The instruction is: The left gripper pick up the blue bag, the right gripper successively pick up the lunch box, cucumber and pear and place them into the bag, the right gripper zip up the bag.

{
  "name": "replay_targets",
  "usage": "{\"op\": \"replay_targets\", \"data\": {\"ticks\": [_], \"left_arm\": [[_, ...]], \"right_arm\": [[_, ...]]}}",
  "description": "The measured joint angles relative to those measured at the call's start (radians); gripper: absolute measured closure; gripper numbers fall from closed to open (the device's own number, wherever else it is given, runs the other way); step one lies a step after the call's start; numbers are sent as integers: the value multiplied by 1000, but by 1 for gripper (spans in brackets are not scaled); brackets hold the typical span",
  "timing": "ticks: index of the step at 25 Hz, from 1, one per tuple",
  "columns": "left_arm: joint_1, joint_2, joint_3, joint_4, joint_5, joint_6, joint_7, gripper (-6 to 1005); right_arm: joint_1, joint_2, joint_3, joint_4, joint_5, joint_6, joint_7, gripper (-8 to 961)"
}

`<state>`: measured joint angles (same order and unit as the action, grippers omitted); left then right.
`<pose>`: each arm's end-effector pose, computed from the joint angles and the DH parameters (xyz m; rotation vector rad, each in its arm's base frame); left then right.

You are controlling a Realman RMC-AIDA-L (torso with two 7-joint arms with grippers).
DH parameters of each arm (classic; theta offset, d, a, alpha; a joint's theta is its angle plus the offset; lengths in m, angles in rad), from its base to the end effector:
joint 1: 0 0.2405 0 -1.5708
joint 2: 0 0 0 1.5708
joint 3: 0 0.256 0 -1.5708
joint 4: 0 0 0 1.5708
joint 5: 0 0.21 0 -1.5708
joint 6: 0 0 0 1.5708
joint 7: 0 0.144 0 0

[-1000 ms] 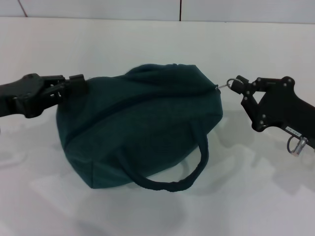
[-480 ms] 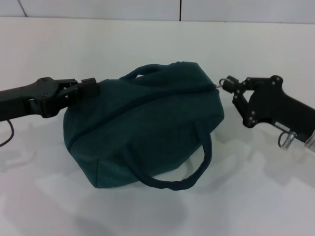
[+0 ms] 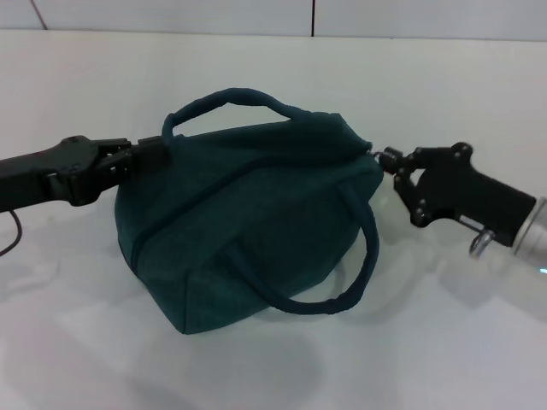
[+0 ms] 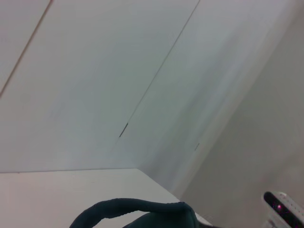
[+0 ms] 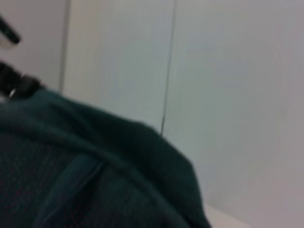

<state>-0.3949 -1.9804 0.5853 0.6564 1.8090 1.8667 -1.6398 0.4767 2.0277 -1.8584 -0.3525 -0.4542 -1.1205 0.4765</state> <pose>-0.2833 0.2849 0.0685 -2.5934 -0.9625 -1.1228 0.2500 0.3305 -0.0683 -2.3728 0.1405 0.7736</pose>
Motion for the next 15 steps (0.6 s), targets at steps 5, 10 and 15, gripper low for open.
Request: {"op": "replay_targets", "data": {"ticks": [5,10,15], "left_arm": [[2,1,-1,0,-1,0,0,953],[14,5,-1,0,-5,0,0,953],[16,4,-1,0,-6,0,6,953]], "right_arm": [[7,0,-27,-5,3,42,0,942],[-23,0,-21,-4,105,-6,-17,942],[-12,0,-38,16,133,39,-18,942]]}}
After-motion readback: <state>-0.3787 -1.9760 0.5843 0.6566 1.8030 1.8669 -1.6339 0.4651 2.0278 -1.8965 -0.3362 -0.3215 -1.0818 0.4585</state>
